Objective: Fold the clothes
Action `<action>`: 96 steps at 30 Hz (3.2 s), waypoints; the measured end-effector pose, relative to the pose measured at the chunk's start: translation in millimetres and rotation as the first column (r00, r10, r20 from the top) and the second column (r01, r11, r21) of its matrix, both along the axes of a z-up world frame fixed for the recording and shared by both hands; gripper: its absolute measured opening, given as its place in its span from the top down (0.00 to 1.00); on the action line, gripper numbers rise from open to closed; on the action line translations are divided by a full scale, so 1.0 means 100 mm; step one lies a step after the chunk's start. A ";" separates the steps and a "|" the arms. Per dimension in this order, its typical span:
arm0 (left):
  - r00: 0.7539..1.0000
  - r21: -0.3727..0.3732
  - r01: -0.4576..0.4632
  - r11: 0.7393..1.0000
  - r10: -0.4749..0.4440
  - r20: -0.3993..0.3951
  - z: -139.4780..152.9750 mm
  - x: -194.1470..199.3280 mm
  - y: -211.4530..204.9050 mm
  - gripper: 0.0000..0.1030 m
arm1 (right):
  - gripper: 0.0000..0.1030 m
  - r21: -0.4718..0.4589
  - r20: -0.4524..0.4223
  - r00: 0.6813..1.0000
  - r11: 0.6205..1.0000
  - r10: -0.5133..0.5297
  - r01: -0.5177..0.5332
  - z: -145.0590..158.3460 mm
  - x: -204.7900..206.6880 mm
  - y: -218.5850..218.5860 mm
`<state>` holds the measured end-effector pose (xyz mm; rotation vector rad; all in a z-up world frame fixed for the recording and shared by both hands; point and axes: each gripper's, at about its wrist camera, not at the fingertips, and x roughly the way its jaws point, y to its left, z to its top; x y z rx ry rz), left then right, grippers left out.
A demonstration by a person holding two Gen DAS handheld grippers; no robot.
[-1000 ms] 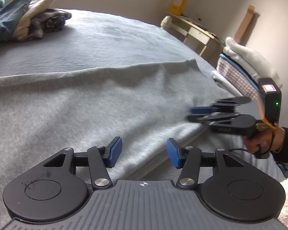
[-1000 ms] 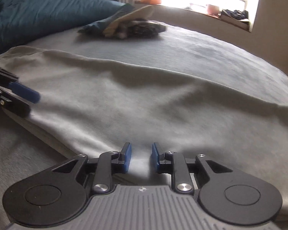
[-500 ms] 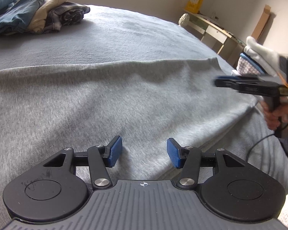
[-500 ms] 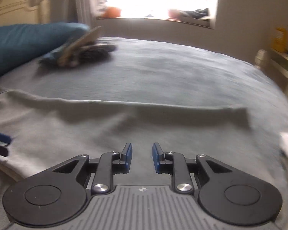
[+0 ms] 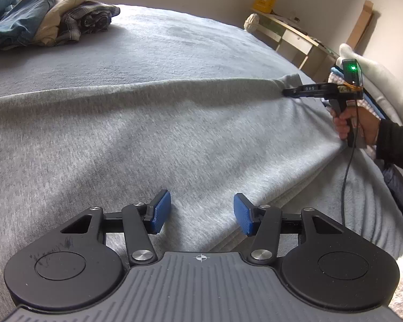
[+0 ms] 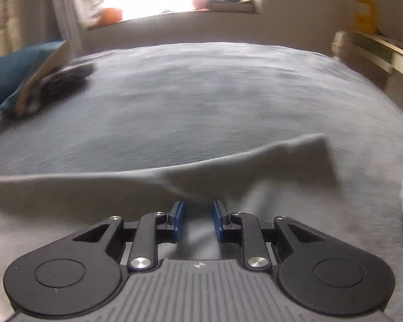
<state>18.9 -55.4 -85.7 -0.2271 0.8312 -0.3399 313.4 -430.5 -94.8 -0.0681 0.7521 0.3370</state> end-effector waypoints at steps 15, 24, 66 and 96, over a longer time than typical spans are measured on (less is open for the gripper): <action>1.000 -0.023 -0.009 1.000 0.009 -0.003 0.00 0.00 0.02 0.50 | 0.76 -0.103 0.001 0.990 0.985 -0.139 0.138 0.06 0.29 0.09; 1.000 -0.014 -0.014 1.000 0.014 -0.001 0.02 -0.05 0.00 0.44 | 0.75 0.142 0.022 0.926 0.918 -0.377 0.371 0.75 -0.37 -0.65; 0.613 0.436 -0.675 0.595 0.781 -0.117 0.21 -0.81 1.31 0.00 | 0.00 -0.294 -0.320 0.840 0.797 0.439 -0.528 0.24 -2.05 4.21; 0.576 0.407 -0.702 0.584 0.802 -0.157 0.13 -0.82 1.40 0.00 | 0.00 -0.183 -0.414 0.762 0.775 0.497 -0.605 0.15 -1.78 4.18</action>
